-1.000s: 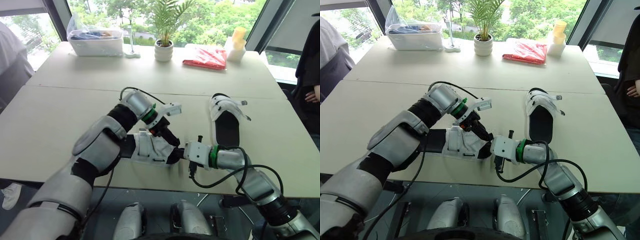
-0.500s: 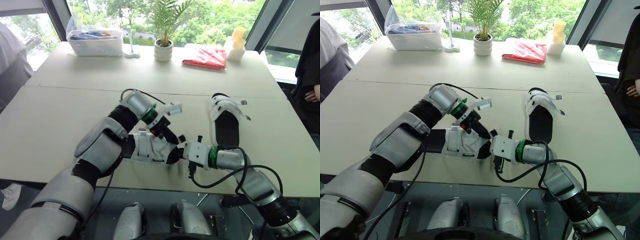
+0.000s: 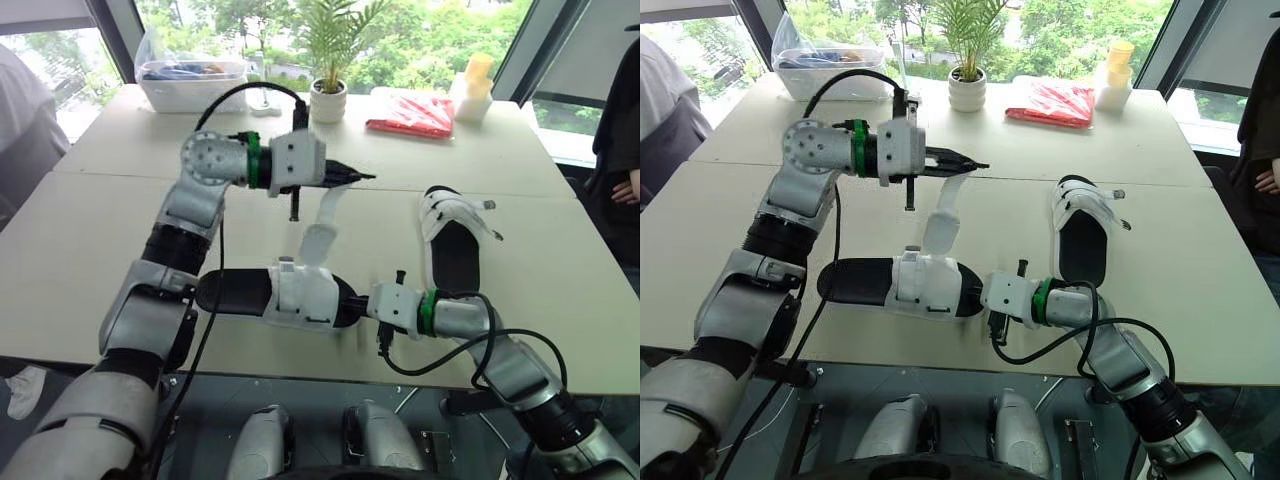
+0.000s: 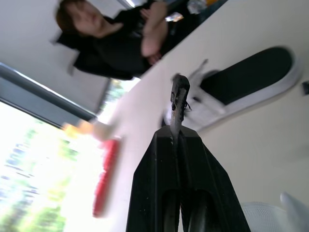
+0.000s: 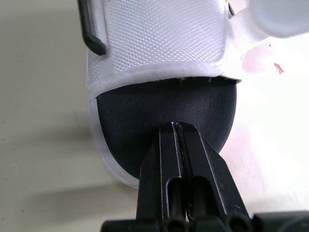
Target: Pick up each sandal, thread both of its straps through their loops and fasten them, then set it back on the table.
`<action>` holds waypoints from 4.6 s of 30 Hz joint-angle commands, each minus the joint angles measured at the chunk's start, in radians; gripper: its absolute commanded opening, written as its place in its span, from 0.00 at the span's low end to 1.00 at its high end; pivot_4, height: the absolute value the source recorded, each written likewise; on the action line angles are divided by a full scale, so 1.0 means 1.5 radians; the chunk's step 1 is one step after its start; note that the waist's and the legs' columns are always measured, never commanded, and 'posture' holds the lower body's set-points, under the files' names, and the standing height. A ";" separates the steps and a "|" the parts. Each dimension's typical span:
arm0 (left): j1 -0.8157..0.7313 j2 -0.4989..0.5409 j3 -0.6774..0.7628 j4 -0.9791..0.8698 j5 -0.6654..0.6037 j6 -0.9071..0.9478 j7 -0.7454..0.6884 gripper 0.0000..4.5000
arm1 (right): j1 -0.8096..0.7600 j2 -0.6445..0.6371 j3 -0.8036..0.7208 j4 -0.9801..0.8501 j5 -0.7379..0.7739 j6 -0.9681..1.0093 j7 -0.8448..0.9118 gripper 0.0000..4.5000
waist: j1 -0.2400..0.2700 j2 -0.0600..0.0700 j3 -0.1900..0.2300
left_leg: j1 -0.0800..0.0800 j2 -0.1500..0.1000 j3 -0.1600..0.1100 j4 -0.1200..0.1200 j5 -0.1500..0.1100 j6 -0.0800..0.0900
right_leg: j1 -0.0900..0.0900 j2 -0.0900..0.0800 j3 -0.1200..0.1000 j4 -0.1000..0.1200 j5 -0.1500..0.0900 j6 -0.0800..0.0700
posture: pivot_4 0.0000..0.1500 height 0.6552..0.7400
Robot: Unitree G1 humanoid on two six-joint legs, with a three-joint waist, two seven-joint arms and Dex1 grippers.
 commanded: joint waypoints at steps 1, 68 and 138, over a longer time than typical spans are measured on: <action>-0.017 0.025 0.042 0.107 0.102 -0.497 0.085 0.01 | 0.035 -0.010 0.077 0.103 -0.047 0.034 0.035 0.00 | -0.001 0.001 0.000 | 0.001 0.000 0.001 0.000 0.000 0.000 | 0.000 -0.001 0.000 0.000 0.000 0.000 | 1.00 0.81; 0.296 0.436 -0.256 -0.539 -0.523 0.982 -0.085 0.93 | 0.056 -0.011 0.090 0.094 -0.060 0.022 0.045 0.00 | -0.003 -0.003 0.003 | 0.008 0.002 0.001 -0.002 -0.003 0.001 | 0.004 -0.003 -0.008 -0.001 -0.003 0.005 | 1.00 0.81; 0.310 0.117 0.001 -0.553 -0.547 1.319 0.160 0.00 | 0.046 -0.013 0.087 0.098 -0.058 0.025 0.053 0.00 | 0.000 0.000 0.002 | 0.009 0.001 0.001 -0.012 -0.001 -0.004 | 0.003 -0.005 -0.008 -0.008 -0.003 0.001 | 1.00 0.81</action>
